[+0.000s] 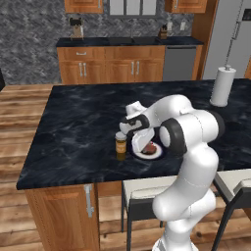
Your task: Take the cinnamon bottle from the cabinet and place it on the dining table, next to the plate with the cupcake. Then take the chocolate from the dining counter and place it on the cupcake plate.
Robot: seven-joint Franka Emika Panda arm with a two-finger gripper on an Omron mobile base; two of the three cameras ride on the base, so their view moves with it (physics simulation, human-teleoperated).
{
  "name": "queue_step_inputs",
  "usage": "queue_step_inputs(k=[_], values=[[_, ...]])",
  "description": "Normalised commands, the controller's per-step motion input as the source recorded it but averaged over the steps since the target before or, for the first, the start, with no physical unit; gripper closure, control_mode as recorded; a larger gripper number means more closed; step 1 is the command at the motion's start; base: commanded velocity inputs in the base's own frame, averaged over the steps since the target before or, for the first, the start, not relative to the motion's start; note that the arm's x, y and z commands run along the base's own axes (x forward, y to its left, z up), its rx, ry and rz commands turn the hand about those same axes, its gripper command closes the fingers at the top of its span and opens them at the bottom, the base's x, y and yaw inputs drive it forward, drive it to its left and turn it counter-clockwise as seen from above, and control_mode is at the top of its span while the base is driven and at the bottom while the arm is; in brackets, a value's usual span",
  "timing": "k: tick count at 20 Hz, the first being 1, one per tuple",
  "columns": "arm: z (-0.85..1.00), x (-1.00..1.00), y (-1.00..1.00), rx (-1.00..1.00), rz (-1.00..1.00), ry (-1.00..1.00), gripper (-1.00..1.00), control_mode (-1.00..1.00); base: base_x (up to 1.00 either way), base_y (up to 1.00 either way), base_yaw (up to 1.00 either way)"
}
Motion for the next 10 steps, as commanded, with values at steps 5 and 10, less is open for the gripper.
queue_step_inputs(k=[5, 10], values=[[-0.04, 0.01, 0.04, 0.00, 0.00, 0.00, 1.00, -1.00, 0.00, 0.00, 0.00], [0.00, 0.00, 0.01, 0.00, 0.00, -0.03, -1.00, -1.00, 0.00, 0.00, 0.00]])
